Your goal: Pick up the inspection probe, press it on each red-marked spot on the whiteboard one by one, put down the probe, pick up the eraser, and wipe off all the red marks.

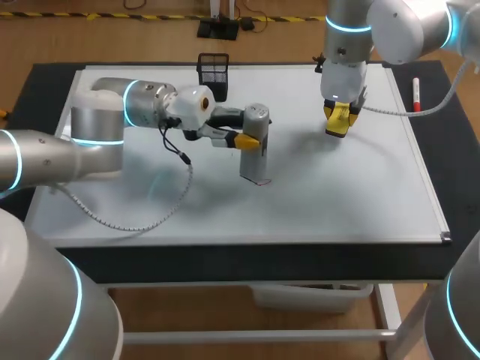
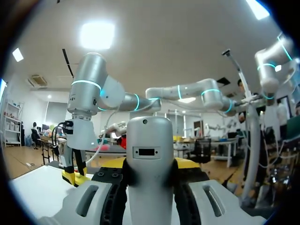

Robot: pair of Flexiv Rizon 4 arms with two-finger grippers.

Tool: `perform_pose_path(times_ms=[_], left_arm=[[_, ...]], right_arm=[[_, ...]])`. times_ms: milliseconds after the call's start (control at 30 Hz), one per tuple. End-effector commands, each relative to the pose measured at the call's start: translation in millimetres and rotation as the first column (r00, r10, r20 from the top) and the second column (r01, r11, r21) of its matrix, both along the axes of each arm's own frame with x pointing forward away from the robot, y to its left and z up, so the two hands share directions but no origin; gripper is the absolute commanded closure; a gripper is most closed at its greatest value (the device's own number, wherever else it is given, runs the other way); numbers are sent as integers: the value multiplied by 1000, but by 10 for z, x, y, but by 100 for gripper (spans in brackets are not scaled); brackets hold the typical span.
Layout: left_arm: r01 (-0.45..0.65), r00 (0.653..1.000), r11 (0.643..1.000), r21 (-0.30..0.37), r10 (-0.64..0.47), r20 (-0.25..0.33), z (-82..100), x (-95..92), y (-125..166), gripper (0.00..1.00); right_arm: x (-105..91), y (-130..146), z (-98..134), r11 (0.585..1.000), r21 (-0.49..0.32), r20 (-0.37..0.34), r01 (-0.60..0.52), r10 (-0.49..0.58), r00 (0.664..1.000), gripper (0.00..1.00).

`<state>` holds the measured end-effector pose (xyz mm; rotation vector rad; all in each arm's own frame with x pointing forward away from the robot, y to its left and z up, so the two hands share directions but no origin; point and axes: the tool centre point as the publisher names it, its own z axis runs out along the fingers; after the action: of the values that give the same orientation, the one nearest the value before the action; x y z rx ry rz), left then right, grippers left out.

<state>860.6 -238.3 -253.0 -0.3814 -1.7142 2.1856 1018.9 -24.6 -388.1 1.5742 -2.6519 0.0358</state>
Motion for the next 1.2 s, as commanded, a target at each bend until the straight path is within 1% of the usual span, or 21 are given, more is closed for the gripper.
perform_pose_path(times_ms=[33,67,200,533,767,1000,1133,1200], left_arm=[[25,1000,1000,-13,-25,-6,-80,54,-81,100],[22,1000,1000,2,-22,3,-91,44,-97,100],[26,1000,1000,-6,-26,-4,-125,27,-144,100],[13,1000,1000,-15,-14,-18,-203,83,-194,100],[12,1000,1000,-8,-12,-25,-258,102,-221,100],[13,1000,1000,-4,-13,-20,-278,132,-221,100],[13,1000,1000,9,-13,-19,-319,140,-225,100],[11,1000,1000,19,-11,-9,-337,149,-228,100]], right_arm=[[-2,-11,14,1000,-2,1,-2,2,1000,100],[-2,-11,14,1000,-2,1,-2,2,1000,100],[-2,-11,14,1000,-2,1,-2,2,1000,100],[-2,-11,14,1000,-2,1,-2,2,1000,100],[-2,-11,14,1000,-2,1,-2,2,1000,100],[-2,-11,14,1000,-2,1,-2,2,1000,100],[-2,-11,14,1000,-2,1,-2,2,1000,100],[-2,-11,14,1000,-2,1,-2,2,1000,100]])
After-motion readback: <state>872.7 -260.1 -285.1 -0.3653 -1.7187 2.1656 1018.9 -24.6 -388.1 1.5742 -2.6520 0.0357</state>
